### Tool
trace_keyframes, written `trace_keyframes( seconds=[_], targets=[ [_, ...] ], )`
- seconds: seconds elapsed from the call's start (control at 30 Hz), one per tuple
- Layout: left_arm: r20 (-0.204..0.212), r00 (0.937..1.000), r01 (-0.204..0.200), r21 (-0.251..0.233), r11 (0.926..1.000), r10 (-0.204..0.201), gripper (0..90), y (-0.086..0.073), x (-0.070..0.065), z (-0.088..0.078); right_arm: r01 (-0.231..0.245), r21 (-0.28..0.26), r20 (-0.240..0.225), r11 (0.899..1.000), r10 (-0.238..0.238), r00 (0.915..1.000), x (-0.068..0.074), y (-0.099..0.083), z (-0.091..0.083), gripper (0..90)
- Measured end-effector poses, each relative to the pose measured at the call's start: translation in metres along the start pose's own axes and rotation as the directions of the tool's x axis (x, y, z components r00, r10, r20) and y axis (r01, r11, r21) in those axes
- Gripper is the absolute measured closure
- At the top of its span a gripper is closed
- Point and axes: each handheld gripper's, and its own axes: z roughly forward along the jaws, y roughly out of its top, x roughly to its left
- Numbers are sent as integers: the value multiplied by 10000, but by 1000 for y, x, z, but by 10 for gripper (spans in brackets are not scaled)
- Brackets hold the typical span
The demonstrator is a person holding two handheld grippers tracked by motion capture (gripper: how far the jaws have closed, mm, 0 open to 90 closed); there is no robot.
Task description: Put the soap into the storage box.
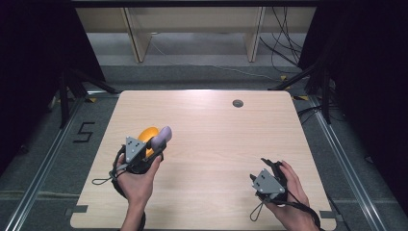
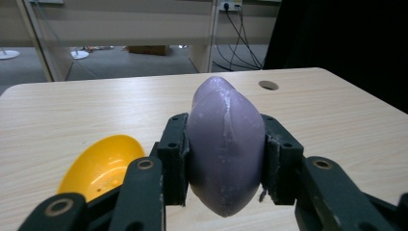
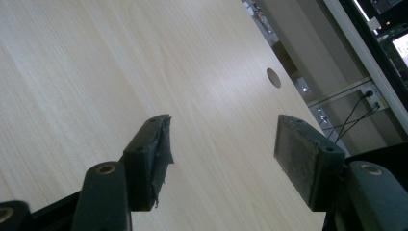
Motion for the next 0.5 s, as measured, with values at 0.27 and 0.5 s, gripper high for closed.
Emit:
trace_keyframes(
  seconds=[0.27, 0.5],
  targets=[
    [-412, 9991, 112, -69, 9999, -115, 588, 1, 8, 5, -47, -5, -40, 10000, 47, 10000, 0, 0, 0, 384],
    [-660, 9978, 105, -35, 9999, -107, 588, 4, 14, 12, 1, -43, 76, 10000, -1, 10000, 0, 0, 1, 384]
  ],
)
